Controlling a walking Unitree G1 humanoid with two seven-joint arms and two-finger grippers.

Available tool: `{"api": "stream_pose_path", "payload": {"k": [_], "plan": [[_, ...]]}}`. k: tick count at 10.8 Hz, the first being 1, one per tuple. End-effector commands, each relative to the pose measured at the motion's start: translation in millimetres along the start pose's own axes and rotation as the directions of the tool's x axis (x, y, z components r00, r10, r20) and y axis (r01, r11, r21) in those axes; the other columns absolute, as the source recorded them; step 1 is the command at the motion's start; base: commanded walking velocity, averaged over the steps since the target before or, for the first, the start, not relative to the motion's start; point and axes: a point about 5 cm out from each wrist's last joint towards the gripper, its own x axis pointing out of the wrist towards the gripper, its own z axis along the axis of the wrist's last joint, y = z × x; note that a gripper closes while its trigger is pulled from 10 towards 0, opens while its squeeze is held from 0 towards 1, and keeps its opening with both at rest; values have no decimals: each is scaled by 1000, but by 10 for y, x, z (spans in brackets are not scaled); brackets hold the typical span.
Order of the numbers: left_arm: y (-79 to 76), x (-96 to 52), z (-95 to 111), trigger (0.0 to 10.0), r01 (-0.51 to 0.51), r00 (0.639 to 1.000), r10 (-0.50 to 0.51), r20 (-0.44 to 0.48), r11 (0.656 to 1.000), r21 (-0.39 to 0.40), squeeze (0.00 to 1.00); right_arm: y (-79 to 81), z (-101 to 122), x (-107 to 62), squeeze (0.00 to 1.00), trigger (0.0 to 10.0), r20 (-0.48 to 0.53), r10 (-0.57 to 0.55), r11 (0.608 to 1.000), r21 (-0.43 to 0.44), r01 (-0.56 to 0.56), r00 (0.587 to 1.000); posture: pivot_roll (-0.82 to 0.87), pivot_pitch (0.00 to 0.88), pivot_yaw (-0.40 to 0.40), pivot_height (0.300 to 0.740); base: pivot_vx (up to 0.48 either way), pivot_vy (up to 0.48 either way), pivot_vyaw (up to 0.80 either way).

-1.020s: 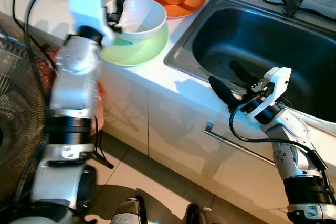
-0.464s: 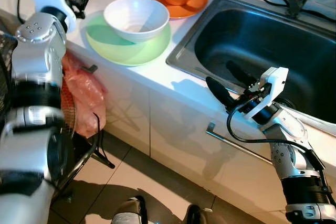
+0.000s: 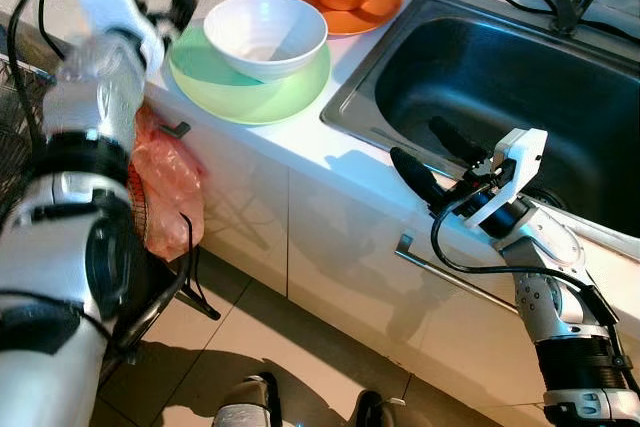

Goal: Kitchen organization

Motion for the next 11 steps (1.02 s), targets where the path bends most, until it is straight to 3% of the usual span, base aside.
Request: {"api": "stream_pose_path", "payload": {"k": [1,2,7,11], "plan": [[-4,16,96,10000,8,1000,-8,29,1000,2,1000,20,-2,-26,0,10000,-5,3,1000,4,-3,1000,94,154,-25,740,0,0,0],[-22,24,122,10000,26,999,-26,35,1000,6,0,18,-11,-25,0,10000,-6,3,1000,5,-3,1000,100,156,-27,740,0,0,0],[-297,31,-329,10000,214,966,-212,-151,977,-4,0,27,-20,-6,0,10000,-8,4,1000,8,-4,1000,96,156,-29,740,0,0,0],[-450,76,-353,10000,169,966,-171,-192,985,-26,0,35,-23,-11,0,10000,-6,1,1000,11,-1,1000,93,160,-26,740,0,0,0]]}}
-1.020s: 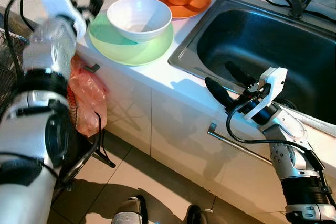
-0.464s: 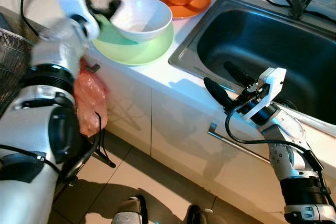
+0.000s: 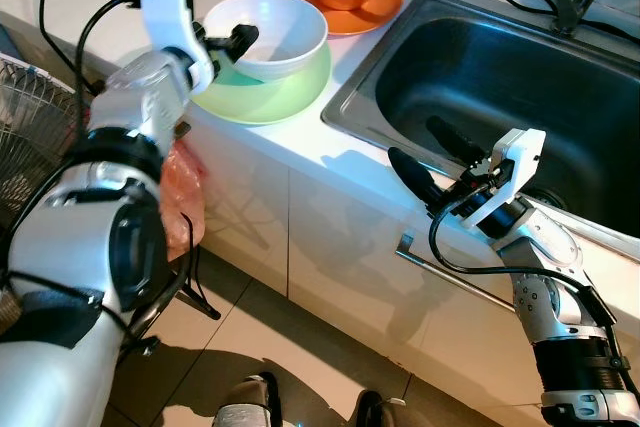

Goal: Kitchen organization

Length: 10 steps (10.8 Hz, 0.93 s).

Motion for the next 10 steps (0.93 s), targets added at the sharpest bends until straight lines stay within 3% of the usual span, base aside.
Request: {"api": "stream_pose_path", "payload": {"k": [1,3,4,5,6,7,8,9,10], "plan": [[-54,25,-3,10000,-12,999,12,-31,1000,0,0,11,-26,-25,0,10000,-15,-3,1000,6,3,1000,92,159,-23,740,0,0,0],[-58,29,-42,10000,-37,998,36,-52,999,-15,0,10,-27,-29,0,10000,-15,-5,1000,5,5,1000,89,157,-22,740,0,0,0],[-58,30,-90,8471,-58,995,56,-80,998,-27,0,11,-29,-28,0,10000,-17,-3,1000,3,3,1000,89,157,-22,740,0,0,0],[-61,30,-118,8118,-66,993,63,-97,997,-32,0,10,-29,-24,0,10000,-17,-2,1000,2,2,1000,89,157,-22,740,0,0,0],[-59,29,-154,10000,-79,991,76,-109,997,-22,0,15,-37,-18,0,10000,-18,0,1000,3,0,1000,98,151,-21,740,0,0,0],[-57,25,-218,10000,-96,988,91,-124,995,-32,0,22,-42,-11,0,10000,-19,2,1000,3,-2,1000,98,151,-21,740,0,0,0],[-43,22,-228,7059,-114,987,110,-117,993,-29,0,22,-39,-10,0,10000,-19,2,1000,2,-2,1000,97,146,-23,740,0,0,0],[-28,19,-216,0,-137,986,133,-104,990,-27,0,21,-41,-12,0,10000,-20,2,1000,1,-2,1000,97,145,-22,740,0,0,0],[-25,19,-213,0,-150,984,146,-98,988,-29,0,20,-44,-12,0,10000,-22,1,1000,2,-1,1000,97,145,-22,740,0,0,0]]}}
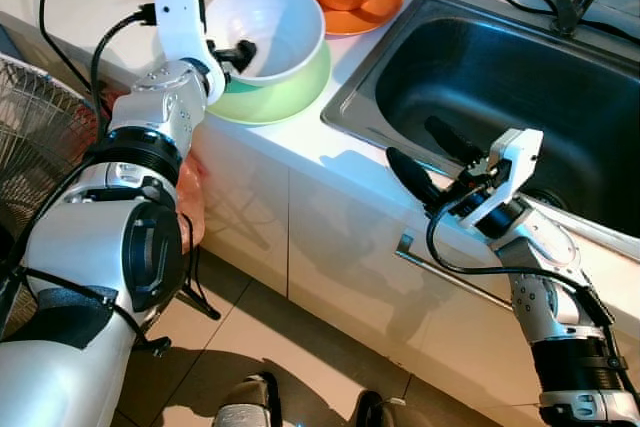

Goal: Kitchen organization

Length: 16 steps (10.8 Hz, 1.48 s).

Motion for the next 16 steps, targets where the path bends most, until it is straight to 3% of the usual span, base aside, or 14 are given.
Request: {"api": "stream_pose_path", "payload": {"k": [1,9,16], "plan": [[-11,2,-38,0,-16,1000,16,-1,1000,9,0,9,-40,-22,0,10000,-20,4,1000,6,-4,1000,100,152,-29,740,0,0,0],[-4,-12,187,0,-68,992,63,105,997,44,0,-14,-46,-19,0,10000,-28,-10,1000,-3,10,1000,99,160,-34,740,0,0,0],[-59,-12,220,0,-57,992,51,115,997,47,0,-7,-56,-7,0,10000,-35,-4,1000,-5,4,999,100,160,-36,740,0,0,0]]}}
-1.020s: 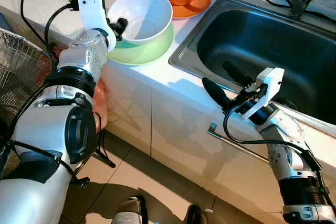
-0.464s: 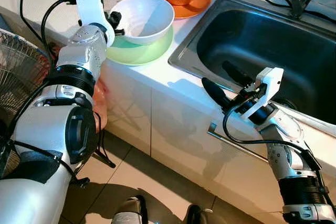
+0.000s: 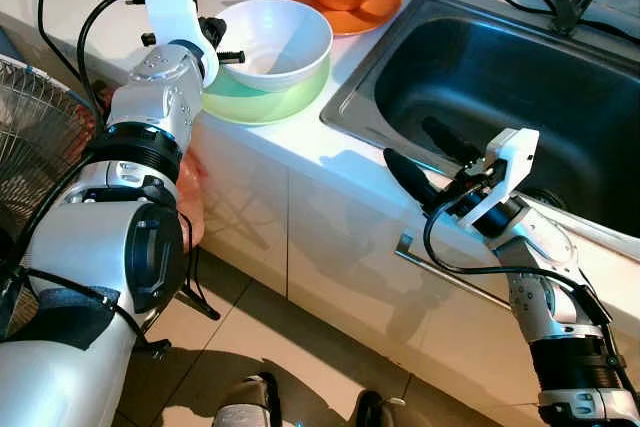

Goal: Kitchen organization

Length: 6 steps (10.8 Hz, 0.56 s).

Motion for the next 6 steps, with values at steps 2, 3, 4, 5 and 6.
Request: {"api": "stream_pose_path", "payload": {"k": [2,3,4,5,6], "plan": [[-52,4,35,0,3,1000,-3,7,1000,2,0,-12,-46,-22,0,10000,-21,-9,1000,7,9,1000,100,160,-36,740,0,0,0],[-59,4,30,0,4,1000,-4,5,1000,2,0,-14,-47,-20,0,10000,-22,-9,1000,6,9,1000,99,157,-36,740,0,0,0],[-78,1,25,10000,7,1000,-7,14,1000,2,0,-20,-41,-22,0,10000,-20,-14,1000,4,14,1000,99,157,-34,740,0,0,0],[-91,-4,16,10000,11,999,-11,35,1000,-3,0,-25,-38,-24,0,10000,-18,-19,1000,2,19,1000,97,156,-32,740,0,0,0],[-105,-13,-11,10000,18,998,-17,62,1000,-8,0,-37,-32,-26,0,10000,-14,-31,1000,-3,31,999,96,155,-31,740,0,0,0]]}}
